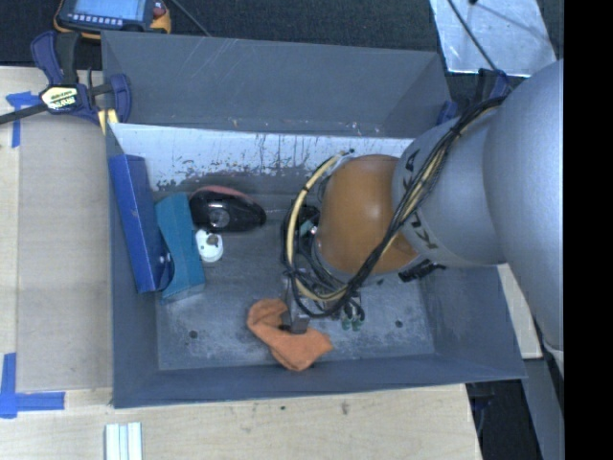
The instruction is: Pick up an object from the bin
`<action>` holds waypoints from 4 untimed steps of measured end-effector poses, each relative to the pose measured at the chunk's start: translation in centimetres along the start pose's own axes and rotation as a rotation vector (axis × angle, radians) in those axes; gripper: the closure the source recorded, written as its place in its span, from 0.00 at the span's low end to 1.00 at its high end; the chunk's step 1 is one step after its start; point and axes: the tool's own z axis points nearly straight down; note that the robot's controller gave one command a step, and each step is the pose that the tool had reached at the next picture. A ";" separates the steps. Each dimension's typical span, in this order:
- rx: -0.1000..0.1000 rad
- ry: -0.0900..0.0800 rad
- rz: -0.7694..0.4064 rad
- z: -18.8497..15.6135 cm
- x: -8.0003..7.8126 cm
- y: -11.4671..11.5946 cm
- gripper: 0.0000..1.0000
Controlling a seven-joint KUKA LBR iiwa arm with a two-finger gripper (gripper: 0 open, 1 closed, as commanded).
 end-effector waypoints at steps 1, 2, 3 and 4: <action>0.000 0.005 0.000 -2.1 0.1 0.0 1.00; -0.001 -0.004 -0.001 -3.6 -0.1 0.0 1.00; -0.001 -0.006 -0.001 -4.5 -0.2 0.0 1.00; -0.001 -0.006 -0.001 -5.0 -0.2 0.0 1.00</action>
Offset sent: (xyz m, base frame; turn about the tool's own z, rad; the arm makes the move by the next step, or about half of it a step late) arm -0.0001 -0.0002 0.0165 0.0000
